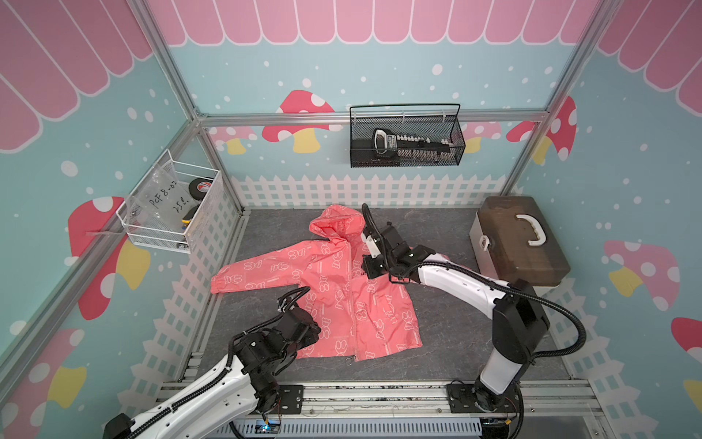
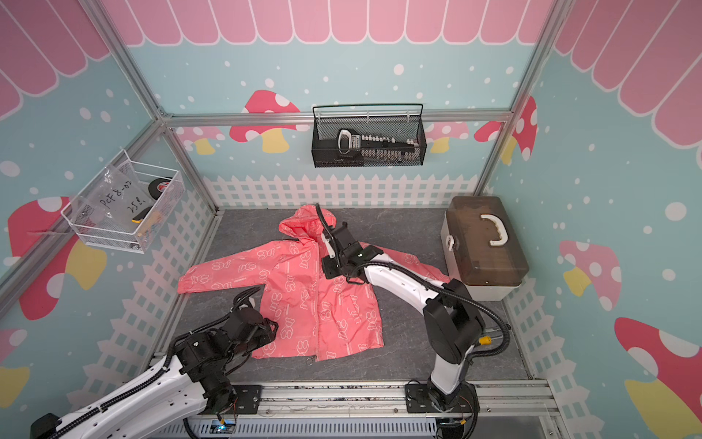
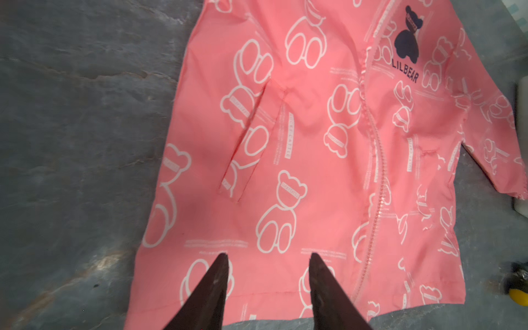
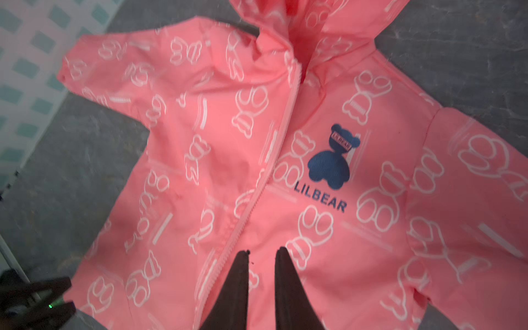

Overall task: Unzip the jacket
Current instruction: Smooth out the jacket at the center of the board.

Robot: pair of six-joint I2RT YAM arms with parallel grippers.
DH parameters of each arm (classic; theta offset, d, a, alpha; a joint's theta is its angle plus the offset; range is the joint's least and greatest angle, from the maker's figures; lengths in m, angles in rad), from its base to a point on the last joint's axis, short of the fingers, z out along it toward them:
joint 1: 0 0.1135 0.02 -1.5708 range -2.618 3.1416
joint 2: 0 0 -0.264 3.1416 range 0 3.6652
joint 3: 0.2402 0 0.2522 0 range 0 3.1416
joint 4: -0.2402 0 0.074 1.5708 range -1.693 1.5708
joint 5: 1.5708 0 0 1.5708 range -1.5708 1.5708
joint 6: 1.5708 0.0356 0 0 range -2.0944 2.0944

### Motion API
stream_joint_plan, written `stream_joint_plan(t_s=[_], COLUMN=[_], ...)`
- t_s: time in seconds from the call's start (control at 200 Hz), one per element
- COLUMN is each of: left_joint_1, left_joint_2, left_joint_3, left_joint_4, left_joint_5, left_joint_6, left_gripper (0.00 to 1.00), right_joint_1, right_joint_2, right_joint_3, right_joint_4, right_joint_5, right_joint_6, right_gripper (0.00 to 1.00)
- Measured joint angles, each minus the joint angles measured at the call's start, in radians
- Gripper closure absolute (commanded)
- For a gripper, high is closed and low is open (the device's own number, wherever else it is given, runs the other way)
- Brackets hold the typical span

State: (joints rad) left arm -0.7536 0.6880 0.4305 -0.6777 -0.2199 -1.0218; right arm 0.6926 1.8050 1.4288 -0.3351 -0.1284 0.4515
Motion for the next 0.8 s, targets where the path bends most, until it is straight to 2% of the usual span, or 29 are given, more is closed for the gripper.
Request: stream_joint_plan(t_s=[0.085, 0.205, 0.375, 0.555, 0.801], left_joint_1=[0.003, 0.034, 0.093, 0.095, 0.053], left_joint_2=[0.064, 0.162, 0.26, 0.297, 0.267], left_joint_3=[0.0, -0.013, -0.095, -0.109, -0.114], left_joint_4=[0.058, 0.175, 0.322, 0.346, 0.298], left_joint_5=[0.023, 0.091, 0.185, 0.215, 0.206], left_joint_6=[0.009, 0.01, -0.016, -0.045, -0.104], left_gripper=[0.55, 0.63, 0.69, 0.68, 0.72], right_joint_1=[-0.048, -0.061, -0.052, -0.058, -0.105], right_joint_2=[0.137, 0.36, 0.585, 0.732, 0.818], right_joint_3=[0.106, 0.283, 0.463, 0.629, 0.802], right_joint_4=[0.087, 0.163, 0.208, 0.126, -0.011], right_joint_5=[-0.121, -0.27, -0.381, -0.346, -0.262], right_joint_6=[0.011, 0.055, 0.121, 0.129, 0.093], right_gripper=[0.85, 0.86, 0.89, 0.92, 0.93])
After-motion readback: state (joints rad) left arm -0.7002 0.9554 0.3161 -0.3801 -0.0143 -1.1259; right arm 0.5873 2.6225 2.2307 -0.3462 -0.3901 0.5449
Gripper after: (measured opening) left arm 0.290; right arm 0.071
